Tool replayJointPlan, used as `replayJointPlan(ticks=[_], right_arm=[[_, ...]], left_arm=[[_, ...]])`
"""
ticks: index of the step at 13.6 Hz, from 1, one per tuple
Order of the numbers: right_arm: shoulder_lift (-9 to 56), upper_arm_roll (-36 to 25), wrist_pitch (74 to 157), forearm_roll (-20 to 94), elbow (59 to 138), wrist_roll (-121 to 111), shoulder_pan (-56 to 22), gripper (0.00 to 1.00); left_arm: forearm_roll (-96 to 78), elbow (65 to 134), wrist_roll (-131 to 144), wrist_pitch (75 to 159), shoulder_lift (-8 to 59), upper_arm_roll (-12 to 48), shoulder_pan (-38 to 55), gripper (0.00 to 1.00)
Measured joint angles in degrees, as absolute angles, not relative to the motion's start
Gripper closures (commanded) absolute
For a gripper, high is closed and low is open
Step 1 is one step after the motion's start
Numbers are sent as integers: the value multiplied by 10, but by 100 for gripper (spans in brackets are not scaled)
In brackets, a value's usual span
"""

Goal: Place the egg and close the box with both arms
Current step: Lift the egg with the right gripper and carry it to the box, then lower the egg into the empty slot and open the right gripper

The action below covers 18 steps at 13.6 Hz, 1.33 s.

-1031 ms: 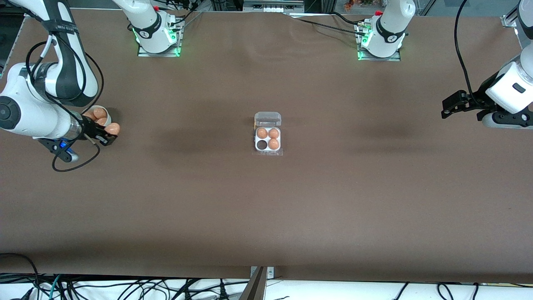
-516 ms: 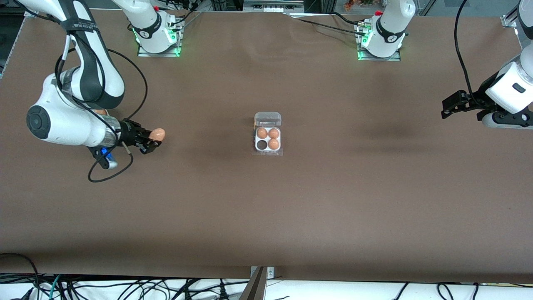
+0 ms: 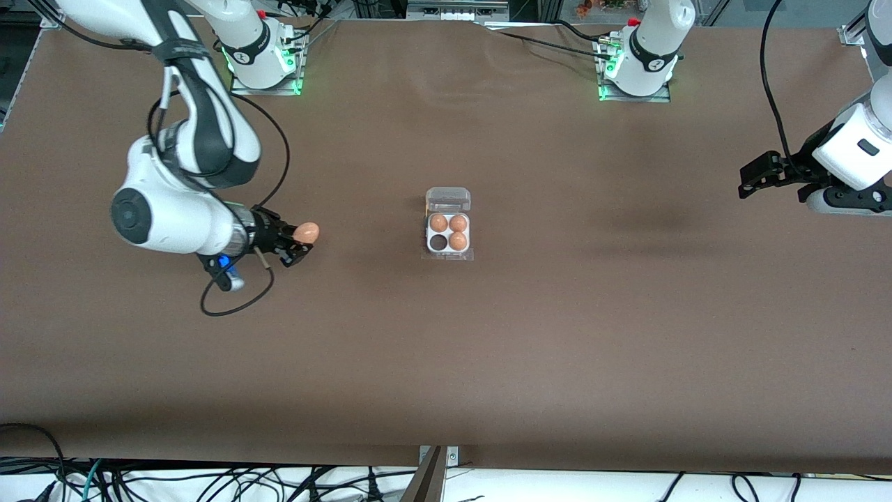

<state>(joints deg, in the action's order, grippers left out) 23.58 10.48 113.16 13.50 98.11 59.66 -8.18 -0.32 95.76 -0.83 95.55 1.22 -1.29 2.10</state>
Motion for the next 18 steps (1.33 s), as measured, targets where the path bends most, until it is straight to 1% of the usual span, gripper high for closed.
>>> replayJointPlan(ticks=[4, 8, 12, 18], right_arm=[[248, 105, 1141, 113, 967, 657, -124, 64], [297, 105, 1143, 128, 911, 725, -153, 64], [331, 105, 1146, 228, 875, 738, -170, 64], [362, 102, 1191, 450, 871, 724, -169, 64]], left_arm=[[-3, 958, -8, 955, 12, -13, 21, 0], [-3, 958, -8, 955, 12, -13, 21, 0], [-3, 958, -8, 955, 12, -13, 21, 0], [-3, 958, -8, 955, 12, -13, 21, 0]])
